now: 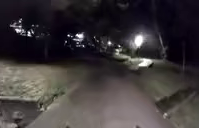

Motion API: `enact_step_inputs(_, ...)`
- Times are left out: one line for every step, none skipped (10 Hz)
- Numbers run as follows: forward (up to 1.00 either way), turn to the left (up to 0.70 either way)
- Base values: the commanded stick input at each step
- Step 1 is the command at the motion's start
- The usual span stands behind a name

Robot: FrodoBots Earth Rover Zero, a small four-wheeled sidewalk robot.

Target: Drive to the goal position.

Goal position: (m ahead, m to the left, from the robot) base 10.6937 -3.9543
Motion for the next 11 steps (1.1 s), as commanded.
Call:
enact_step_inputs(0.45, -0.27)
enact_step_inputs(0.45, -0.27)
enact_step_inputs(0.45, -0.27)
enact_step_inputs(0.45, -0.27)
enact_step_inputs(0.45, -0.27)
enact_step_inputs(0.45, -0.27)
enact_step_inputs(0.45, -0.27)
enact_step_inputs(0.45, -0.26)
enact_step_inputs(0.45, -0.26)
enact_step_inputs(0.45, -0.27)
enact_step_inputs(0.45, -0.27)
